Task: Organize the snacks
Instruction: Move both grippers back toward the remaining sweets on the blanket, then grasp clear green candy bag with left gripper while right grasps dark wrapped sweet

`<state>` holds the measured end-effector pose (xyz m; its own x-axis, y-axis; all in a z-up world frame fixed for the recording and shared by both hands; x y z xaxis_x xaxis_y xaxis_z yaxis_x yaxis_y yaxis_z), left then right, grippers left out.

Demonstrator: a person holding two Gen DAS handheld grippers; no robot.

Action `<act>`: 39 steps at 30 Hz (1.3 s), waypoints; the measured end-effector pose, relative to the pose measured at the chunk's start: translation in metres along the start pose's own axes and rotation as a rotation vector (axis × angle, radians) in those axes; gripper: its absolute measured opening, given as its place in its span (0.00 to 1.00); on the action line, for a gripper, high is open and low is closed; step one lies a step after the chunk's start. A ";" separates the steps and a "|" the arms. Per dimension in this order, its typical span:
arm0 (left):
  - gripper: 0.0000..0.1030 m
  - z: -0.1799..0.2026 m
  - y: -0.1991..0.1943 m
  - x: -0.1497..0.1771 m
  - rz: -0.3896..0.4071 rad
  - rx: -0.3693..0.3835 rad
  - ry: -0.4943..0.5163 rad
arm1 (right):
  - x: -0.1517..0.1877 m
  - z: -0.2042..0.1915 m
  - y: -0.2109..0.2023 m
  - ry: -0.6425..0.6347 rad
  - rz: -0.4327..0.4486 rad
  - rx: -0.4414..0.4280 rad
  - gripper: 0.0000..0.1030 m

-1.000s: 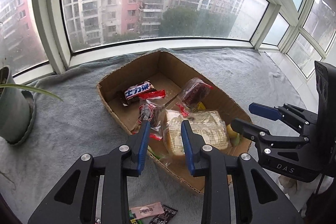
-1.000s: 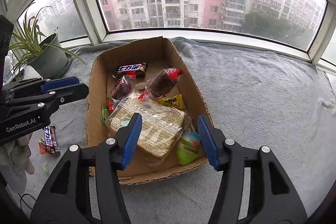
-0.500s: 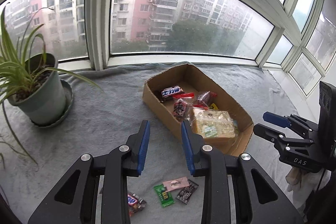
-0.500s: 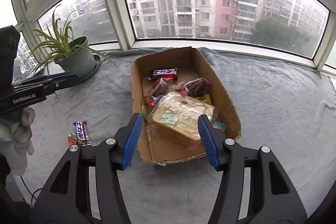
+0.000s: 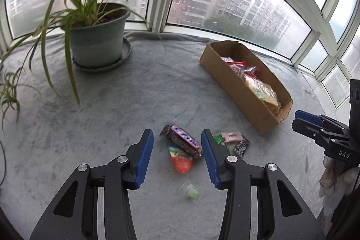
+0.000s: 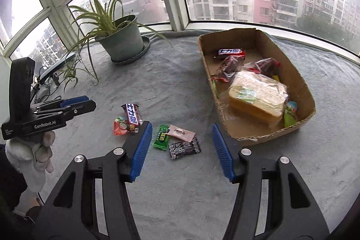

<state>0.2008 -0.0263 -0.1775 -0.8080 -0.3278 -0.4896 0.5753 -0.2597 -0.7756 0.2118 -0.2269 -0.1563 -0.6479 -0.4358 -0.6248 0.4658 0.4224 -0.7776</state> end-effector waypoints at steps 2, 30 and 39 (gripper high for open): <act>0.41 -0.010 0.002 0.010 -0.015 -0.003 -0.014 | -0.003 -0.010 0.009 -0.014 -0.013 -0.026 0.56; 0.41 -0.011 0.031 0.095 -0.134 -0.032 0.079 | 0.056 -0.012 0.084 0.077 -0.238 -0.066 0.56; 0.41 -0.008 0.036 0.095 -0.139 -0.026 0.078 | 0.041 -0.008 0.102 0.094 -0.249 0.007 0.56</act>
<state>0.1430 -0.0596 -0.2550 -0.8876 -0.2189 -0.4052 0.4545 -0.2741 -0.8475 0.2278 -0.1958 -0.2606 -0.7958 -0.4498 -0.4054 0.2892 0.3059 -0.9071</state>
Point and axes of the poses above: each gripper's, at about its wrist camera, not at the fingertips, and y roughly the way its jaws point, z to its right, x to its underside, the point moved 8 cm from there along y, roughly the way its jaws point, and after that the axes turned 15 degrees about -y, right-handed, at the moved point
